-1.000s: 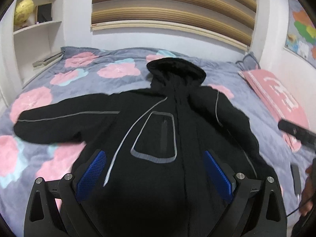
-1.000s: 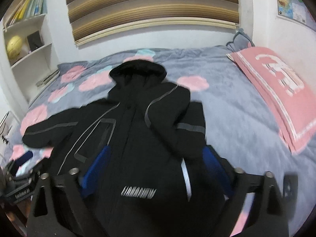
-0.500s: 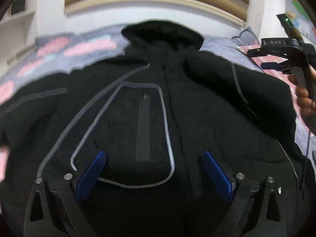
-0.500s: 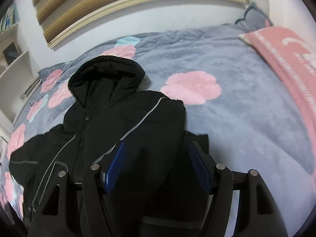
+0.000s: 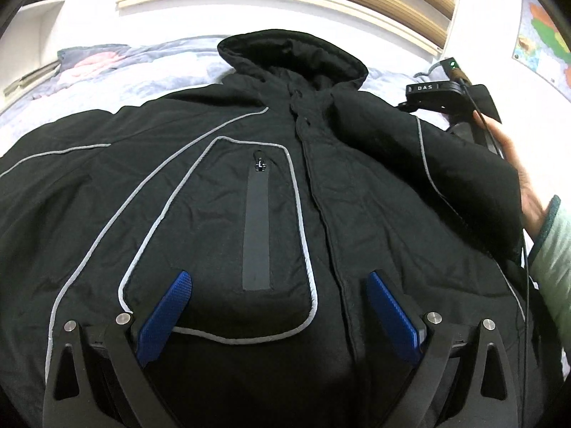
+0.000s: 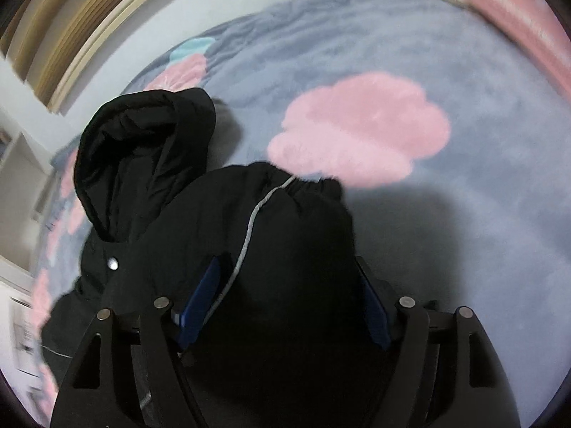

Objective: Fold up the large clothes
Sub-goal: 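Grasp the cuff of the jacket sleeve with the right gripper, then lift the sleeve with the right gripper and carry it across the jacket body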

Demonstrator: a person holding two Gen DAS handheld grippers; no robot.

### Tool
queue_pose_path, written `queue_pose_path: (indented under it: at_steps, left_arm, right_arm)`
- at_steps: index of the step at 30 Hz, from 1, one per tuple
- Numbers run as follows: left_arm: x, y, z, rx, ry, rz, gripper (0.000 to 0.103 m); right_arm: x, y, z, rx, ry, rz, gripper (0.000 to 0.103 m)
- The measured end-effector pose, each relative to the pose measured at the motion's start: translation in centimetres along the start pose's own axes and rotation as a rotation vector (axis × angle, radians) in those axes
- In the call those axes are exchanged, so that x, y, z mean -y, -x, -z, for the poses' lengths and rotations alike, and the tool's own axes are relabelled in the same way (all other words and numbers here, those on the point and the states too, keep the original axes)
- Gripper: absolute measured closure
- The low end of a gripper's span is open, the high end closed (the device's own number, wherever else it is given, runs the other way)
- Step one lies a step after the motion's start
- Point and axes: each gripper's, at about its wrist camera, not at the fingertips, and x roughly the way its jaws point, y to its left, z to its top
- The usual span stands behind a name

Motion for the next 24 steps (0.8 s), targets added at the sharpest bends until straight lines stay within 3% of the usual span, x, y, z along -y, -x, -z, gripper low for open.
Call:
queue_pose_path:
  at_steps: [1,3,4,5,8,12,16,19,24]
  left_arm:
    - [-0.1,-0.1,0.0,-0.002,-0.001,-0.001,0.004]
    - [-0.1,-0.3,-0.2,0.0,-0.006,0.0,0.004]
    - [-0.1,-0.3,-0.1,0.001,-0.008,0.002,0.004]
    - [-0.1,-0.5,-0.2,0.002,-0.009,0.003,0.004]
    - [-0.3,-0.6,-0.3,0.0,-0.012,0.004,0.004]
    - [-0.3,-0.6,-0.2,0.0,-0.015,0.0,0.004]
    - [0.0,-0.5,-0.3,-0.002,-0.026,-0.017,0.004]
    - [0.4,-0.1,-0.5,-0.013,-0.037,-0.021,0.004]
    - [4.0,2.9,-2.1,-0.013,-0.097,0.044,0.004]
  right_arm:
    - [0.4,-0.5,0.0,-0.017,-0.018,-0.037,0.026]
    - [0.6,-0.6,0.1,-0.005,-0.021,-0.075,0.038]
    - [0.5,-0.4,0.2,0.004,-0.013,-0.089,0.046]
    - [0.2,-0.1,0.3,0.018,0.003,-0.103,0.062]
    - [-1.0,1.4,0.8,0.057,0.056,-0.118,0.084]
    - [-2.8,5.3,1.6,0.15,0.132,-0.086,0.087]
    - [-2.7,12.9,2.7,0.277,0.173,-0.038,0.088]
    - [-0.8,18.5,3.3,0.349,0.181,0.02,0.089]
    - [4.8,26.7,4.7,0.429,0.174,0.137,0.089]
